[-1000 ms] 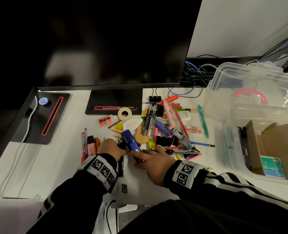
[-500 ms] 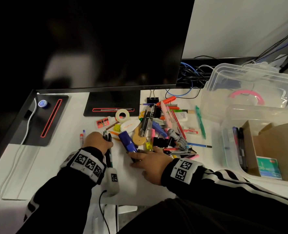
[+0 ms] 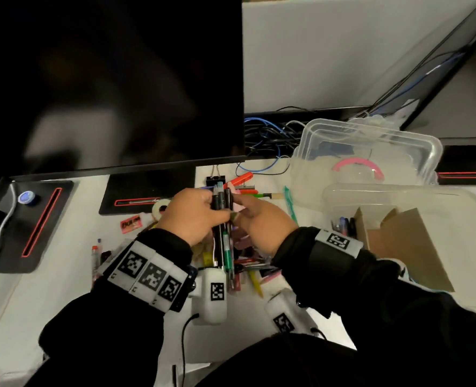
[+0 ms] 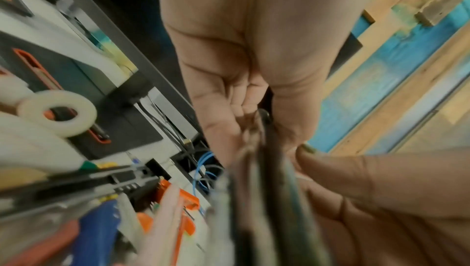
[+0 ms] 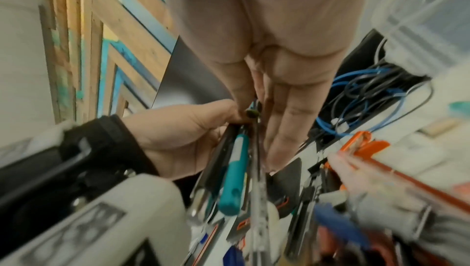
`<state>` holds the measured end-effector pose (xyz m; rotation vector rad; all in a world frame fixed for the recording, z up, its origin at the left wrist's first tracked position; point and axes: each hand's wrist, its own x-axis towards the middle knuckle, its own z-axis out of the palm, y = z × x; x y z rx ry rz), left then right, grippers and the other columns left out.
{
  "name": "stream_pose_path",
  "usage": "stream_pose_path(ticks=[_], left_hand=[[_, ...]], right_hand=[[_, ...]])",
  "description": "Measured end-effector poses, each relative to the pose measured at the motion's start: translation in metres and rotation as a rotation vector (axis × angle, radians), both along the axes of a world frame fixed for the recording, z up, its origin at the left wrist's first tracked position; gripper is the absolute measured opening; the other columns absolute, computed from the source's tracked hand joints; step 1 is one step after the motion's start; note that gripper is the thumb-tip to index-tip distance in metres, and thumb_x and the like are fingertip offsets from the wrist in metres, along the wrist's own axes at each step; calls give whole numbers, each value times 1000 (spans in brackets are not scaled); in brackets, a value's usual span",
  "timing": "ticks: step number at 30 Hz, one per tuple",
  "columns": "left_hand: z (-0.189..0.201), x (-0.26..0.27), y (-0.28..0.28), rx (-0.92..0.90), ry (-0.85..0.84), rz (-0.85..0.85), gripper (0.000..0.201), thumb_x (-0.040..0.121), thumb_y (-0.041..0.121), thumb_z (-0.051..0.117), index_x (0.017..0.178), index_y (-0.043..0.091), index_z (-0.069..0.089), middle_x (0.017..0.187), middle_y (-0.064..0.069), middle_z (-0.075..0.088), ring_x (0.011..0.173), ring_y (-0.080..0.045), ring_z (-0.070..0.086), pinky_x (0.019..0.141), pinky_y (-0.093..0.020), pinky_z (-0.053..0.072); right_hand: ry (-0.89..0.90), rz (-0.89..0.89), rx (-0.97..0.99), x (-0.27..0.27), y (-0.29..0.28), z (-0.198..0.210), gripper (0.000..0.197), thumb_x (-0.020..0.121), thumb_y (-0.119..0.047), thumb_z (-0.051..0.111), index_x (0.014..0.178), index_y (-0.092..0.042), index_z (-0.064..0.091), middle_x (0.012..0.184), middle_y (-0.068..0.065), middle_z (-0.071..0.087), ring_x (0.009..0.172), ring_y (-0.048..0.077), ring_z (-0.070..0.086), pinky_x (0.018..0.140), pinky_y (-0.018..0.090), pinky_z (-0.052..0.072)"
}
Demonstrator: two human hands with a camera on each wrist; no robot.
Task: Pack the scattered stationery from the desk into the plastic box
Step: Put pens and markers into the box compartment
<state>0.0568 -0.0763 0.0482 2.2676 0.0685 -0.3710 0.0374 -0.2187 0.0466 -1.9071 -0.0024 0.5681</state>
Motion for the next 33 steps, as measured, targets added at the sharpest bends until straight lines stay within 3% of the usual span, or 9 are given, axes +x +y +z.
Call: stream_pose_path(ticks=[2, 7, 11, 16, 23, 26, 29, 31, 33], left_hand=[[0, 6, -23, -87, -12, -14, 9, 80, 20, 70, 87, 14, 71, 78, -10, 71, 72, -25, 67, 67, -38, 54], [7, 15, -84, -269, -6, -71, 8, 78, 15, 72, 86, 18, 72, 77, -2, 72, 71, -17, 67, 72, -34, 54], [10, 16, -127, -316, 18, -118, 15, 80, 13, 70, 95, 9, 71, 83, -9, 72, 65, -11, 64, 58, -25, 55], [1, 12, -164, -336, 139, -150, 18, 77, 13, 74, 91, 3, 70, 82, -17, 67, 67, -24, 62, 63, -37, 57], [-2, 18, -181, -298, 176, -125, 27, 76, 18, 76, 96, 1, 68, 95, -16, 70, 82, -38, 67, 70, -45, 58], [-4, 18, -183, -252, 177, -121, 34, 74, 22, 78, 96, -1, 67, 96, -18, 70, 80, -38, 68, 71, -49, 57], [-5, 15, -186, -211, 167, -91, 32, 74, 23, 78, 91, -1, 67, 89, -17, 69, 67, -35, 67, 67, -44, 58], [-6, 14, -187, -191, 155, -86, 18, 75, 21, 77, 79, 8, 67, 76, -9, 68, 55, -24, 62, 56, -33, 55], [-4, 12, -187, -162, 145, -90, 14, 76, 21, 76, 72, 16, 64, 65, 0, 64, 46, -16, 57, 46, -22, 48]], right_hand=[[63, -74, 135, 4, -25, 7, 27, 97, -10, 47, 122, -17, 51, 81, 11, 61, 66, 26, 59, 72, 47, 58], [151, -152, 212, 13, -88, 26, 18, 97, -1, 40, 110, -8, 50, 76, 12, 55, 50, 22, 55, 48, 29, 55], [146, -208, 141, 15, -132, 32, 11, 99, -7, 42, 108, -6, 48, 84, 13, 52, 61, 30, 55, 52, 34, 57], [229, -210, -1, 17, -165, 28, 1, 97, -12, 47, 97, -11, 47, 82, 17, 50, 60, 29, 58, 61, 46, 56], [273, -272, -165, 22, -202, 18, 6, 93, -9, 55, 89, -5, 52, 74, 15, 56, 52, 21, 59, 47, 32, 57], [404, -155, -324, 24, -202, 5, 22, 94, -14, 54, 73, -7, 52, 71, 11, 61, 60, 20, 64, 70, 34, 58], [581, -5, -384, 25, -198, -8, 20, 97, -18, 49, 85, -2, 51, 90, 17, 65, 84, 28, 64, 88, 41, 51], [654, 30, -408, 28, -195, -14, 21, 97, -20, 49, 101, 0, 54, 104, 19, 67, 88, 29, 65, 85, 38, 52], [697, 65, -465, 35, -192, -19, 26, 97, -26, 50, 105, -2, 57, 99, 15, 71, 82, 25, 69, 71, 31, 55]])
